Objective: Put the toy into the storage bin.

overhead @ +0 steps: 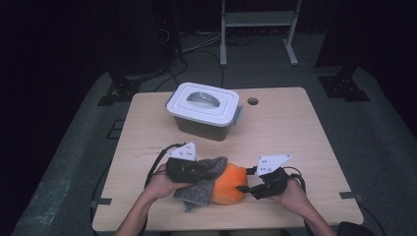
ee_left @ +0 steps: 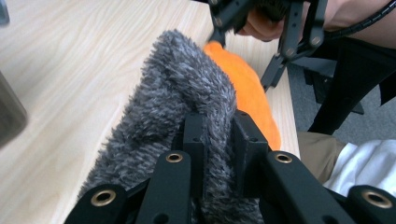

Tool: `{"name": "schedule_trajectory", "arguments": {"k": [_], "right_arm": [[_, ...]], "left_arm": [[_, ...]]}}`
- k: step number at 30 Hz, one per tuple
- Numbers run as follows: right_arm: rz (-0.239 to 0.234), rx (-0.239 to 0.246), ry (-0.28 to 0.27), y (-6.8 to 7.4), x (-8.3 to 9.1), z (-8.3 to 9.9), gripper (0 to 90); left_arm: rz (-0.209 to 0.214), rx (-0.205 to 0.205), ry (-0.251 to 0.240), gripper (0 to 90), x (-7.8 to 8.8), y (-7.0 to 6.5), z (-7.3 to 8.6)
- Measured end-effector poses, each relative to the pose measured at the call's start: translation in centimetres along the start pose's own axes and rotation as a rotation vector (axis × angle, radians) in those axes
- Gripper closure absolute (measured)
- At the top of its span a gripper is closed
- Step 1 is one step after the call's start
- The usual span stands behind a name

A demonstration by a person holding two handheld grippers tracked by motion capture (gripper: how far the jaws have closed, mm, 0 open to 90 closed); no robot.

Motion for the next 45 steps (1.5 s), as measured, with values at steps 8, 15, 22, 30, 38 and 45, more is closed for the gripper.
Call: {"name": "schedule_trajectory", "arguments": {"k": [8,15,22,30,38,45], "right_arm": [[-0.042,-0.051,0.014,0.1,-0.9,0.4,41.5],[-0.017,0.013,0.035,0.5,-0.6,-0.3,63.0],[-0.021,0.046,0.041,0.6,-0.4,-0.2,64.0],[0.003,0.01,0.0,-0.4,1.7,-0.2,66.4],[-0.005,0.001,-0.015,-0.3,1.3,-0.3,63.5],[0.013,0.039,0.028,0.3,0.3,-0.6,64.3]], "left_arm": [[-0.008,0.035,-0.015,77.8,1.3,0.2,1.5],[-0.017,-0.019,-0.005,77.9,1.3,-0.5,-0.8],[0.019,-0.082,-0.004,77.8,0.0,-1.8,-2.8],[-0.019,-0.015,0.037,77.8,0.3,-0.4,0.3],[0.0,0.025,-0.001,77.9,0.5,-0.1,0.9],[0.007,-0.06,-0.009,77.9,0.2,-1.1,-2.2]]}}
Point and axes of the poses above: each handheld gripper's, and its own axes: x roughly backward along the jaws, z roughly out of its underside, y roughly to its left, the point moved 4 cm from there along -x, roughly forward along the jaws, and after that the axes turned 4 degrees about -y, right-handed, at the moved point
